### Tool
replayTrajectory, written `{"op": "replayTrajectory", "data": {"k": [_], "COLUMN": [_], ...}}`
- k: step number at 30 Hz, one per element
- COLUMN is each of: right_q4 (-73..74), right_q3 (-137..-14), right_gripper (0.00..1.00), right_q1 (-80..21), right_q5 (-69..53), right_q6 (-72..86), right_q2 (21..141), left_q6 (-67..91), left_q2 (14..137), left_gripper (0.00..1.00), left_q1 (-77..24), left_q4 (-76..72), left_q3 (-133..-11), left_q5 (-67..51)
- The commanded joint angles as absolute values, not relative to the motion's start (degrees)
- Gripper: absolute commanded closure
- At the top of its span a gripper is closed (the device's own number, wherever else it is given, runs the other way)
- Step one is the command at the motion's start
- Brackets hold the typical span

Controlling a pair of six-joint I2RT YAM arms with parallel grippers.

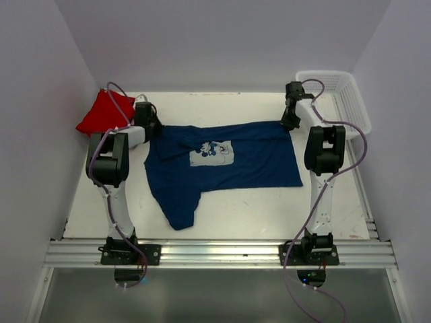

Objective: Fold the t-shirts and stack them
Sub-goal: Fold the flattened tshirt in 1/3 of the way

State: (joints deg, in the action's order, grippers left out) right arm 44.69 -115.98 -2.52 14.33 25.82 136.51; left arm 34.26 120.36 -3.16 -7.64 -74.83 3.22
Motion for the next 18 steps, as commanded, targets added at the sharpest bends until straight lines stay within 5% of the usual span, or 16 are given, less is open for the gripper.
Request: {"op": "replayTrajectory", "data": {"k": [1,7,16,18], "right_q4": [37.9,6.1,-4.1,-3.5], "right_q3": [-115.5,-90.3,-79.4,-80.8], "right_gripper": [1.0,1.0,0.36,0.34], "right_q1": [-0.9,-2.2,-9.0,-9.8], "right_q5": [11.8,2.1,-13.9,-20.9], "right_q6": [24.4,18.8,16.1,19.3], "right_q2": [138.6,116.2,98.7,99.8], "left_q6": [32.7,32.3,27.9,28.0], "left_q2": [122.3,119.6,108.2,107.3], "left_gripper": [1.0,1.0,1.0,1.0], "left_q1": [-2.3,-2.3,-5.4,-6.1], "left_q4": [-9.0,-12.2,-12.6,-11.3], "left_q3": [-78.7,-78.2,-71.4,-69.9], "left_q5": [-1.6,-6.0,-5.8,-5.9]}}
